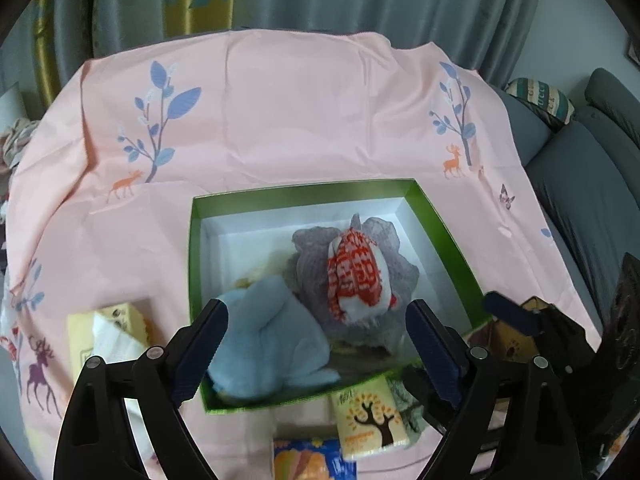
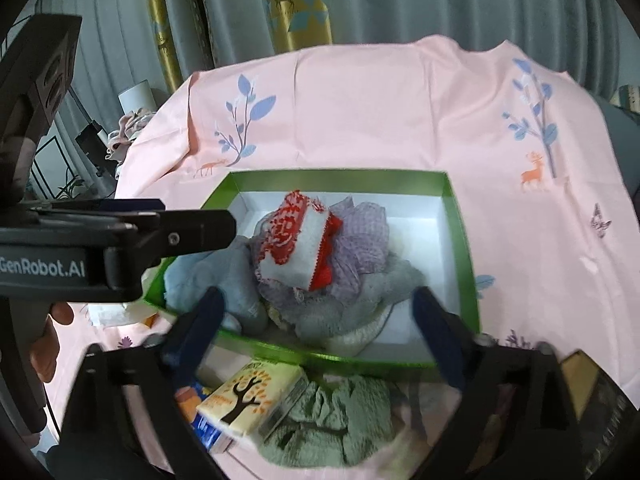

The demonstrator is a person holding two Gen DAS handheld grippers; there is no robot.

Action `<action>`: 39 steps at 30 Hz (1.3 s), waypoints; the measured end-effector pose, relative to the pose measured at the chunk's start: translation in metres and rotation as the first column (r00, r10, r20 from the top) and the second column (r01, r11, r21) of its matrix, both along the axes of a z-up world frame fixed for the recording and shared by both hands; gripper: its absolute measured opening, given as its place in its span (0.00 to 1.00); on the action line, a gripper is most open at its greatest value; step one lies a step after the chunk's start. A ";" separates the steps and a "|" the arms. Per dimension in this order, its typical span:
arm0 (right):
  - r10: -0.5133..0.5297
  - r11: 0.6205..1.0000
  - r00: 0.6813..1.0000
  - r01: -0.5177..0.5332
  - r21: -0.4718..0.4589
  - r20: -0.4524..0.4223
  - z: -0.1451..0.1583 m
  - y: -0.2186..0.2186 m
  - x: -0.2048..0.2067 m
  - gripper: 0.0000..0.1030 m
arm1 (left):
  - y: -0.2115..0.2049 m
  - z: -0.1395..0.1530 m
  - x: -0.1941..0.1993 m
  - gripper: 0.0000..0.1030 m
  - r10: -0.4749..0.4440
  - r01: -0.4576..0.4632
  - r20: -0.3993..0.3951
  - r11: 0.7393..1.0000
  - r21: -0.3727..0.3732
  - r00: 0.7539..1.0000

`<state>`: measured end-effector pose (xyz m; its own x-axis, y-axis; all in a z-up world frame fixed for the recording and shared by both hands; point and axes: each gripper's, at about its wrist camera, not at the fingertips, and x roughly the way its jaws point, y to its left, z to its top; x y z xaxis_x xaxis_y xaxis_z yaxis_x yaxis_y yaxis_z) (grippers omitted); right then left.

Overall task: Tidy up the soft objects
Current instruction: 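Withdraw both grippers from the green box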

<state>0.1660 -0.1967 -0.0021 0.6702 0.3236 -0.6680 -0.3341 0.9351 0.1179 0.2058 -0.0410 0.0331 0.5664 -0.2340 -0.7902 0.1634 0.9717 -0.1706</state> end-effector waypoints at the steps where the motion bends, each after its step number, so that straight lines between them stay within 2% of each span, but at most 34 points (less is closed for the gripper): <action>1: 0.001 1.000 1.000 -0.001 0.000 0.010 0.004 0.000 -0.006 0.99 | 0.000 0.002 -0.004 0.89 0.002 -0.002 0.004 1.000 0.005 1.000; 10: -0.019 0.999 0.996 0.021 -0.026 0.092 0.035 -0.001 -0.055 0.99 | 0.002 0.021 -0.049 0.90 -0.004 0.004 0.037 1.000 -0.007 0.999; 23: -0.023 0.998 0.992 0.030 -0.057 0.124 0.050 -0.007 -0.129 0.99 | 0.018 0.028 -0.129 0.90 0.003 0.001 0.082 0.999 -0.046 0.997; 26: -0.028 0.998 0.992 0.035 -0.060 0.123 0.049 -0.008 -0.144 0.99 | 0.023 0.025 -0.144 0.90 0.001 0.004 0.074 0.997 -0.078 0.997; 29: -0.028 0.997 0.994 0.035 -0.063 0.108 0.043 -0.009 -0.156 0.99 | 0.031 0.017 -0.159 0.97 0.013 -0.007 0.055 0.993 -0.117 0.998; 31: -0.027 0.997 0.995 0.033 -0.063 0.099 0.039 -0.010 -0.164 0.99 | 0.036 0.011 -0.167 0.97 0.024 -0.018 0.048 0.991 -0.133 0.999; 39: -0.028 0.997 0.999 0.031 -0.069 0.038 0.010 -0.014 -0.185 0.99 | 0.045 -0.018 -0.193 0.97 0.038 -0.038 -0.003 0.988 -0.150 0.999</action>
